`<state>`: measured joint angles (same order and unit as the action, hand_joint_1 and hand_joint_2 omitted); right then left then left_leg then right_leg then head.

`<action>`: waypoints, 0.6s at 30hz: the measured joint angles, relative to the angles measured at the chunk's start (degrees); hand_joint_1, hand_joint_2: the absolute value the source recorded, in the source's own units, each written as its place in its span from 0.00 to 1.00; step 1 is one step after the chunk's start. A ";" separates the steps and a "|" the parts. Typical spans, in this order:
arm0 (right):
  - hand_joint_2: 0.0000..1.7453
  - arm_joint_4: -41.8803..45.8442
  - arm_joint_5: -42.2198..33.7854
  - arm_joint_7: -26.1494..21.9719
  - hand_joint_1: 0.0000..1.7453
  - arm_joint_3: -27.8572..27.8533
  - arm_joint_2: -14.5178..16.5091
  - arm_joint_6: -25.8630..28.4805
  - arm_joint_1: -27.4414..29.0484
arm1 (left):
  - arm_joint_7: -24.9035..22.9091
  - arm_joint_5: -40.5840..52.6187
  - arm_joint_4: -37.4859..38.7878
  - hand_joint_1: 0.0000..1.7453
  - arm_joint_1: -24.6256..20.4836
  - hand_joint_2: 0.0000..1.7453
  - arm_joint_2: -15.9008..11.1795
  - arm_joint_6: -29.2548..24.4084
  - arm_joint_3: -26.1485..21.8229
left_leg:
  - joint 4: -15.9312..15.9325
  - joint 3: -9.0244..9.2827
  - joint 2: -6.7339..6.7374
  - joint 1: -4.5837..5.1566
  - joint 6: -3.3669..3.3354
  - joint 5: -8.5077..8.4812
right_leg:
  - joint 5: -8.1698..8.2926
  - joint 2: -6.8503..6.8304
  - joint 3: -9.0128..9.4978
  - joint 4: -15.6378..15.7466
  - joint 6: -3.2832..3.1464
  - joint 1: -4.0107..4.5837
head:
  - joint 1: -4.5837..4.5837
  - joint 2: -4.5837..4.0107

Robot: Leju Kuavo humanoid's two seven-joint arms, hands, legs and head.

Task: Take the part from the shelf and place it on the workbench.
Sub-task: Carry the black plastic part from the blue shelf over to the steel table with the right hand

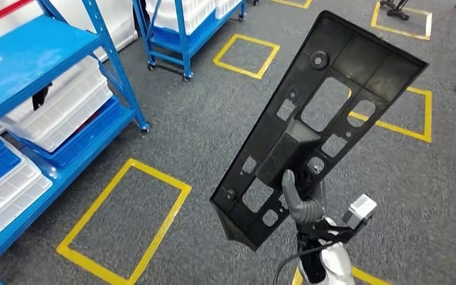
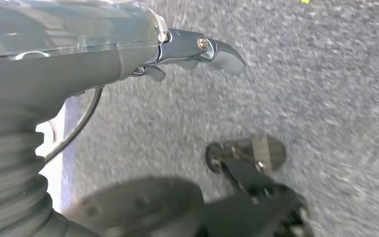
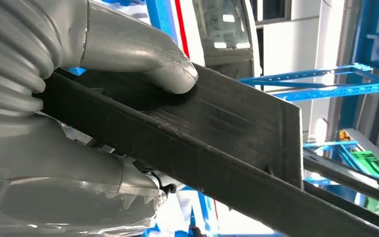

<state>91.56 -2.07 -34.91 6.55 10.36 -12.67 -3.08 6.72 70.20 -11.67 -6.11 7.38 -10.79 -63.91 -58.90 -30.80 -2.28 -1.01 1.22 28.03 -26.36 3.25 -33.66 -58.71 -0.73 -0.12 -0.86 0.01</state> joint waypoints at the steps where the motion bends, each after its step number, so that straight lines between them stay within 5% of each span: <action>1: 1.00 0.18 0.02 -0.02 1.00 -0.03 0.05 0.01 0.01 | -0.05 0.02 -0.01 0.00 -0.02 1.00 -0.08 -0.03 0.01 | 0.13 -0.22 0.20 0.09 -0.36 -0.13 | 0.19 0.35 -0.27 -0.13 0.36 0.00 | -0.01 0.00; 4: 1.00 0.78 0.04 -0.05 1.00 -0.19 0.10 0.05 0.10 | -0.25 0.23 -0.01 0.00 -0.18 1.00 -0.23 -0.05 0.03 | 0.83 -0.42 1.41 -0.04 -1.65 -0.70 | -1.09 -0.45 -1.49 -2.16 1.30 -0.17 | -0.10 -0.01; 7: 1.00 1.11 0.06 -0.06 1.00 -0.37 0.11 0.11 0.17 | -0.43 0.35 -0.01 0.00 -0.14 1.00 -0.33 -0.04 0.04 | 1.02 -0.79 2.74 0.01 -2.27 -1.07 | -6.36 -2.45 -6.10 -12.09 2.06 -0.42 | -0.23 -0.01; 9: 1.00 1.13 0.06 -0.03 1.00 -0.54 0.11 0.17 0.30 | -0.52 0.37 -0.01 0.00 -0.03 1.00 -0.42 -0.04 0.04 | 0.97 -0.98 3.71 0.08 -2.30 -1.13 | -7.35 -2.76 -7.87 -16.20 2.32 -0.66 | -0.23 -0.01; 10: 1.00 1.13 0.06 -0.02 1.00 -0.65 0.11 0.19 0.35 | -0.56 0.38 -0.01 0.00 -0.02 1.00 -0.44 -0.04 0.04 | 0.96 -0.99 4.16 0.09 -2.28 -1.15 | -6.26 -2.92 -7.18 -15.15 2.32 -0.72 | -0.23 -0.01; 12: 1.00 1.16 0.06 -0.02 1.00 -0.79 0.11 0.17 0.35 | -0.66 0.39 -0.01 0.00 -0.07 1.00 -0.45 -0.05 0.04 | 0.96 -0.86 4.93 0.10 -2.14 -1.13 | -2.63 -4.00 -3.09 -7.70 2.03 -0.67 | -0.23 -0.01; 14: 1.00 1.20 0.07 -0.05 1.00 -0.82 0.14 0.10 0.31 | -0.76 0.38 -0.01 0.00 -0.15 1.00 -0.46 -0.12 0.04 | 0.92 -0.85 5.51 0.27 -1.63 -1.13 | -0.66 -5.37 0.25 -1.13 1.47 -0.13 | -0.22 -0.01; 18: 1.00 1.14 0.01 -0.25 1.00 -0.96 0.20 0.08 0.32 | -0.83 0.39 -0.01 0.00 -0.21 1.00 -0.52 -0.27 0.05 | 0.95 -0.94 6.23 0.35 -0.23 -0.93 | -0.10 -4.57 0.59 0.82 0.21 0.19 | -0.17 -0.01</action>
<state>92.71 -2.07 -35.16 5.59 10.56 -12.58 -2.76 5.90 70.59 -11.67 -6.32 6.86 -11.06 -63.86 -57.95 -31.74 3.95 -0.66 0.99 27.10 -26.46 -1.33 -33.07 -57.89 -0.52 0.07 -1.03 0.00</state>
